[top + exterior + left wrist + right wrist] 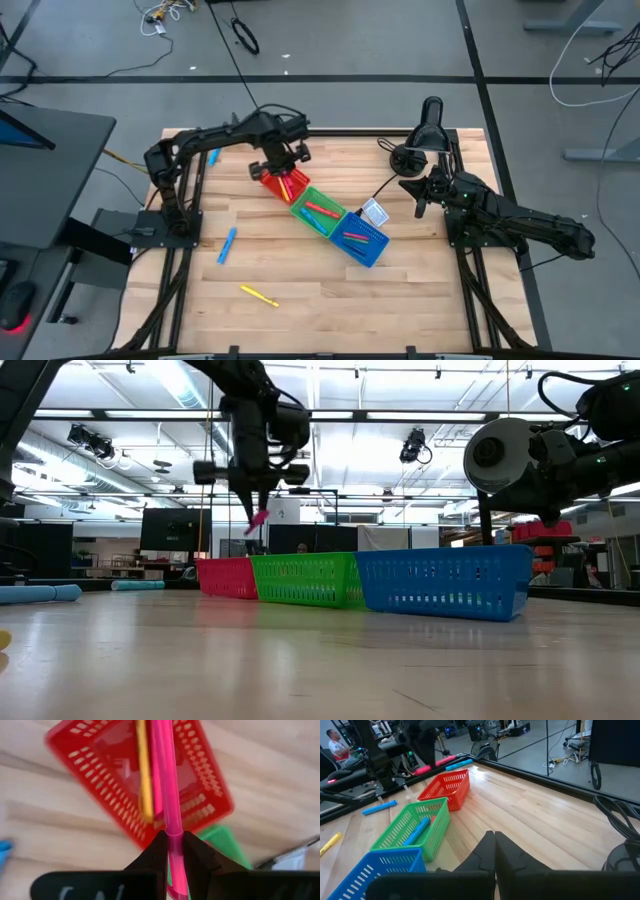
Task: Pick & Place Markers
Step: Put the pink marker pen into the red bin
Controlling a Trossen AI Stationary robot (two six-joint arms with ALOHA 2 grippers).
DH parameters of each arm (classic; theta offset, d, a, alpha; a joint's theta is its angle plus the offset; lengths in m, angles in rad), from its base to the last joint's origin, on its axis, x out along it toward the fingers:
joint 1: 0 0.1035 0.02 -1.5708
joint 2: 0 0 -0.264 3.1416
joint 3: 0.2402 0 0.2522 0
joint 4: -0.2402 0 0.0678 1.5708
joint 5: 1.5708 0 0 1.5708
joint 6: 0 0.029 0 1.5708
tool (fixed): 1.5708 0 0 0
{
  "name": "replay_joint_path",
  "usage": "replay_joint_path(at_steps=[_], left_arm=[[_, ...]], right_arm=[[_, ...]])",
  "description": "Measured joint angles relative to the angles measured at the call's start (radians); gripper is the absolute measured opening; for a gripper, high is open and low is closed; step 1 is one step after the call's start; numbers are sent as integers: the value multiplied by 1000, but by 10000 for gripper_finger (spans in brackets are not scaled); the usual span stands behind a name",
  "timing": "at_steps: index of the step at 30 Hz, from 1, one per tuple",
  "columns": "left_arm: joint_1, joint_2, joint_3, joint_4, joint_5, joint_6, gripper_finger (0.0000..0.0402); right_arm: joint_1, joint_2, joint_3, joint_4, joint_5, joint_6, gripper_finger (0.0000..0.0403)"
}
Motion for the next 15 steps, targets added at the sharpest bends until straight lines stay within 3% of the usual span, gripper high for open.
replay_joint_path(at_steps=[8,15], left_arm=[[-2,0,-104,86,-58,-76,39],[5,2,-216,273,-68,-98,39]], right_arm=[[0,0,0,0,0,0,0],[0,0,0,0,0,0,0]])
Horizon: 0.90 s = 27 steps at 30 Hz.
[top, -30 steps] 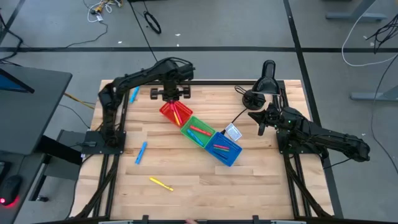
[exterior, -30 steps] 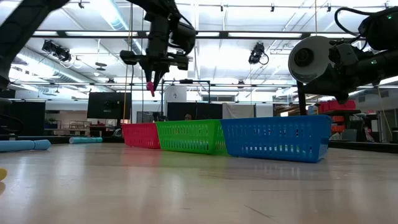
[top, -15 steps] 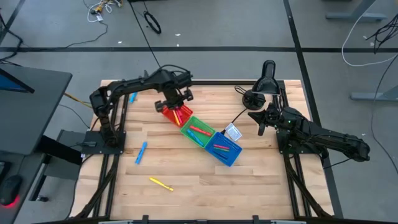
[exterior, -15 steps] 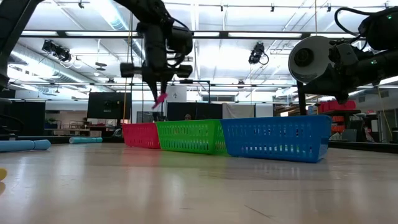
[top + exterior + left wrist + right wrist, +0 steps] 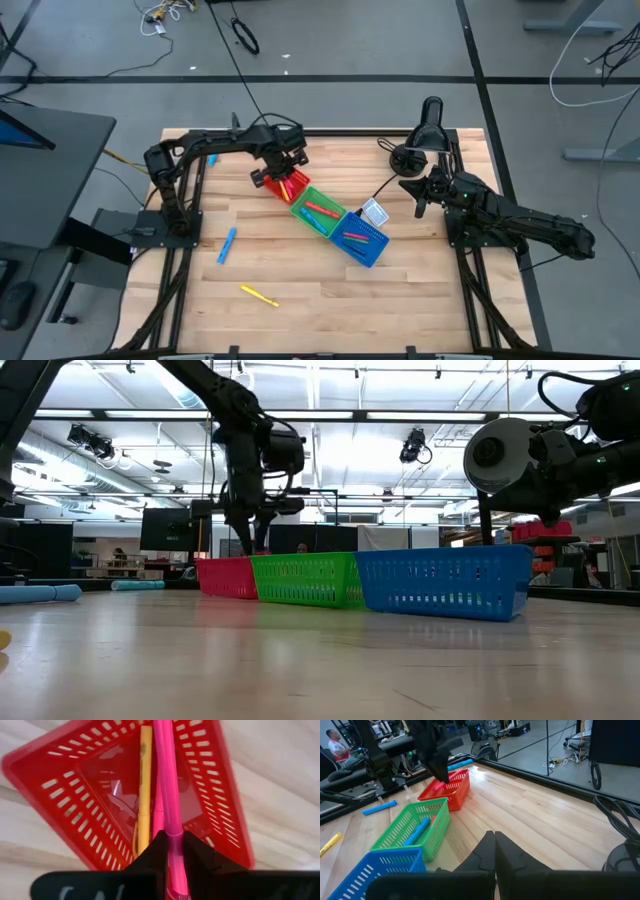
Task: Pick & Place Markers
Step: Put the pink marker pen into the red bin, then put the yellow marker pen into the red bin
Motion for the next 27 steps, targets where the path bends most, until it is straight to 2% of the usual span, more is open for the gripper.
replay_joint_path(at_steps=[5,12,22,27], left_arm=[[-2,0,-60,70,-3,-1,39],[-7,1,-90,87,1,-2,42],[-8,1,-91,95,-1,-7,190],[-8,1,-91,96,-2,-8,242]], right_arm=[[0,0,0,0,0,0,0],[0,0,0,0,0,0,0],[0,0,0,0,0,0,0],[0,0,0,0,0,0,0]])
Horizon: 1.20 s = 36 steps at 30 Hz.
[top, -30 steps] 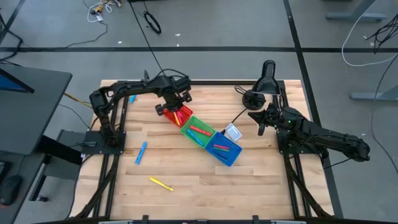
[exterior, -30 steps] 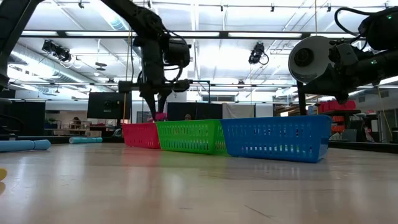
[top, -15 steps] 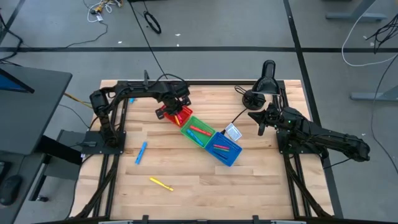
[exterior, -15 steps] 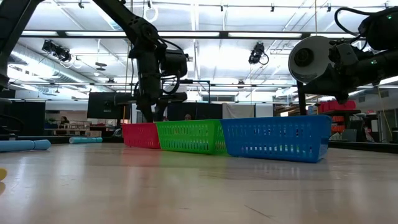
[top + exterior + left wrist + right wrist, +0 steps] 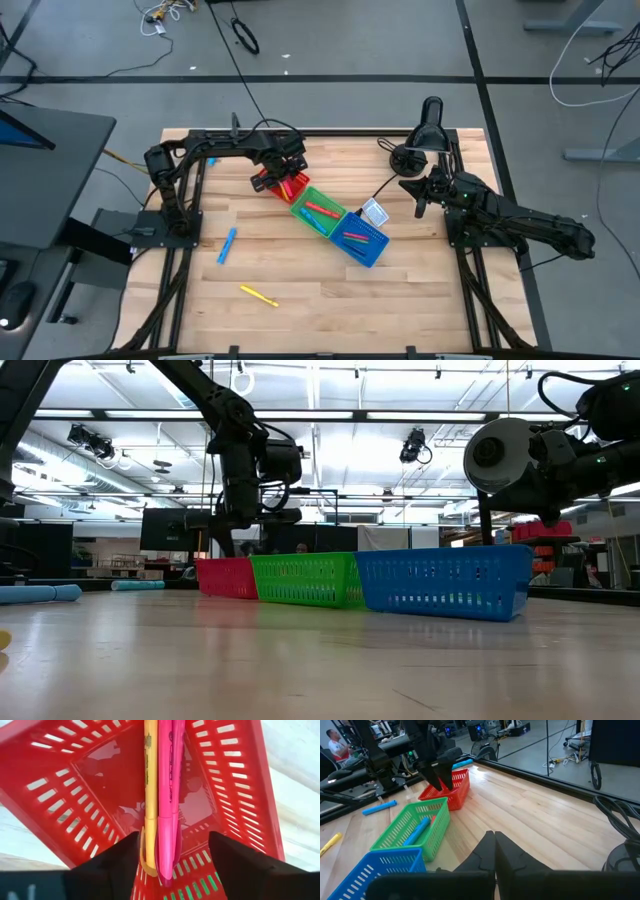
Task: Pick & Place Markers
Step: Put the yellow marker pen into the red bin
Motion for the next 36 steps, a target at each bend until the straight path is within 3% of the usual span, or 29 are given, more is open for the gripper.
replay_joint_path(at_steps=[5,10,20,28,36], left_arm=[[0,0,0,0,-1,0,265],[-2,0,2,9,2,-17,267],[-6,-9,79,1,6,91,268],[-21,-21,161,-44,0,391,268],[-64,-126,174,-137,7,743,268]], right_arm=[[0,0,0,0,0,0,0],[0,0,0,0,0,0,0],[0,0,0,0,0,0,0],[0,0,0,0,0,0,0],[0,0,0,0,0,0,0]])
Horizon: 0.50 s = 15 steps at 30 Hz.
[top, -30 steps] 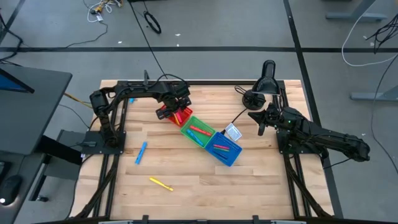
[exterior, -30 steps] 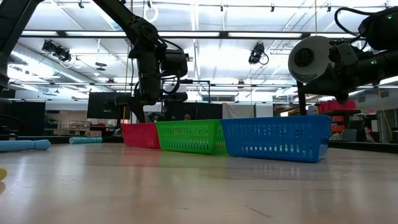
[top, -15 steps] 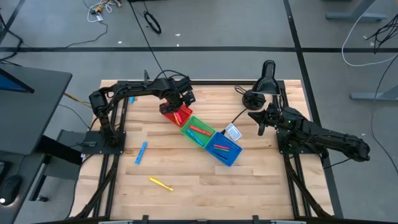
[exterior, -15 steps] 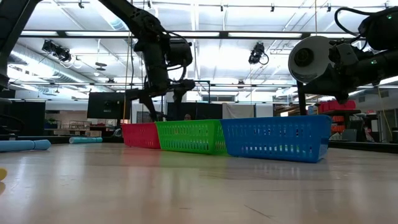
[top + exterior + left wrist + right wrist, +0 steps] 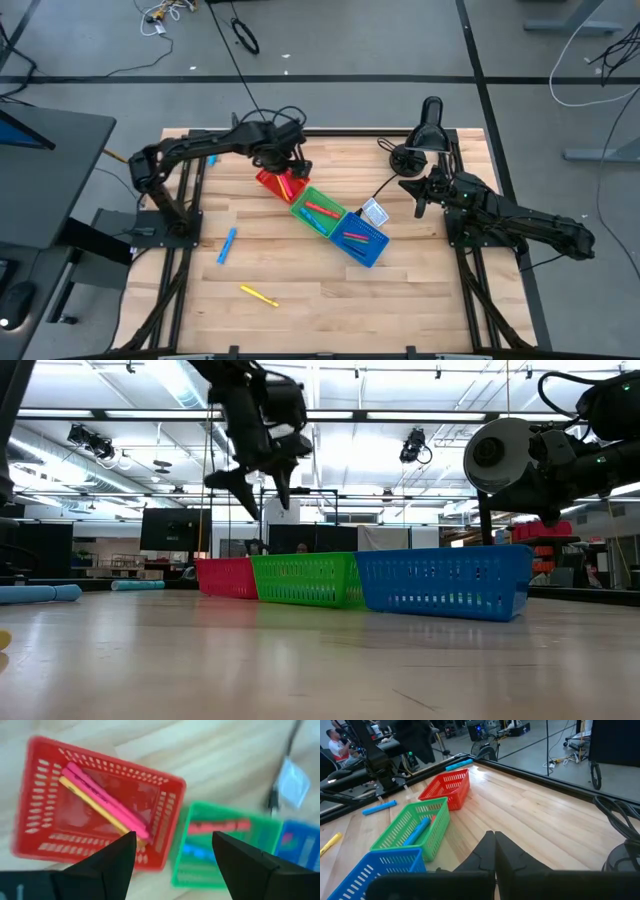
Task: Pick & Place Markers
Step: Put the yellow marker pen into the red bin
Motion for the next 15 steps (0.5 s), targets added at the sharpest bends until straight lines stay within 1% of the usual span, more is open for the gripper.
replay_joint_path(at_steps=[4,7,12,15], left_arm=[[-39,-47,0,-69,-1,169,268],[-79,-81,0,-108,0,256,268],[-171,-131,0,-135,0,364,268],[-237,-152,0,-136,0,399,268]], right_arm=[[0,0,0,0,0,0,0],[0,0,0,0,0,0,0],[0,0,0,0,0,0,0],[0,0,0,0,0,0,0]])
